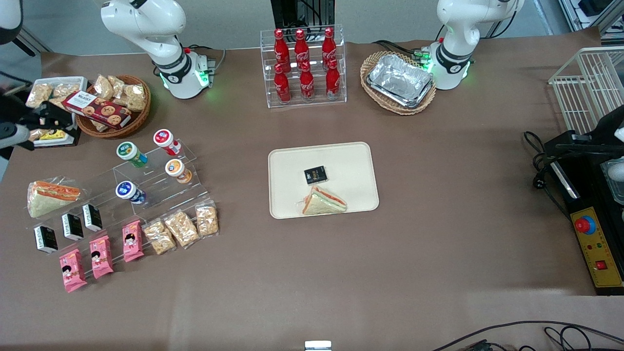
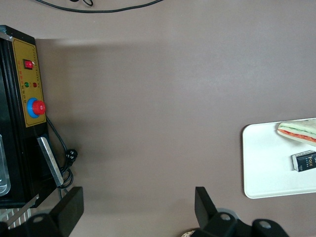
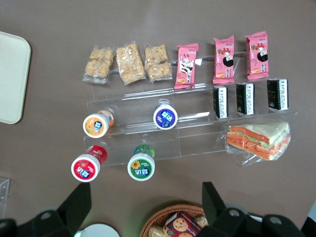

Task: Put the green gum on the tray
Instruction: 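Move the right gripper down toward the green gum bottle in the rack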

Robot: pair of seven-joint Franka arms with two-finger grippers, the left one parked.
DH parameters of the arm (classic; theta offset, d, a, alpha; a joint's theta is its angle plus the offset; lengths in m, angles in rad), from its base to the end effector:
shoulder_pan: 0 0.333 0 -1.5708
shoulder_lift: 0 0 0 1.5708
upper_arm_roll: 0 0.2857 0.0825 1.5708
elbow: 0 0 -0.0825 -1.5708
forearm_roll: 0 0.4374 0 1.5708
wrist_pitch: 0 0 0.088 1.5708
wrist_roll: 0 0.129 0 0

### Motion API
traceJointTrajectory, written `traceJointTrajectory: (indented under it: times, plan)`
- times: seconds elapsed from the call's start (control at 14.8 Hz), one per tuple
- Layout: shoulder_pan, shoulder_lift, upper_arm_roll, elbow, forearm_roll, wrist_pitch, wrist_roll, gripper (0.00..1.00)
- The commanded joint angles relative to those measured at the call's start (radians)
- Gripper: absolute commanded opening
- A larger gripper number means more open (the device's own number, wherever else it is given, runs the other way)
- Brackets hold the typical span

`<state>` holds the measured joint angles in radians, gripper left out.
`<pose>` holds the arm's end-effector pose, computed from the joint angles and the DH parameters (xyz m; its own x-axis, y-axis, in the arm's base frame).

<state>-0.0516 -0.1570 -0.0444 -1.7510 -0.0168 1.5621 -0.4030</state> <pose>0.5570 -0.0572 0.5686 0.9525 0.3028 -0.0333 0.3029 -0.9530 -0.0035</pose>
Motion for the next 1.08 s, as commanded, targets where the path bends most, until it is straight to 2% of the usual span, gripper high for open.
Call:
traceJointTrajectory:
  times: [0.0,1.01]
  plan:
    - [-0.005,-0.180,0.000,-0.282,0.018,0.169,-0.017,1.00]
    - [-0.005,-0.236,-0.028,-0.721,0.018,0.554,-0.013,1.00]
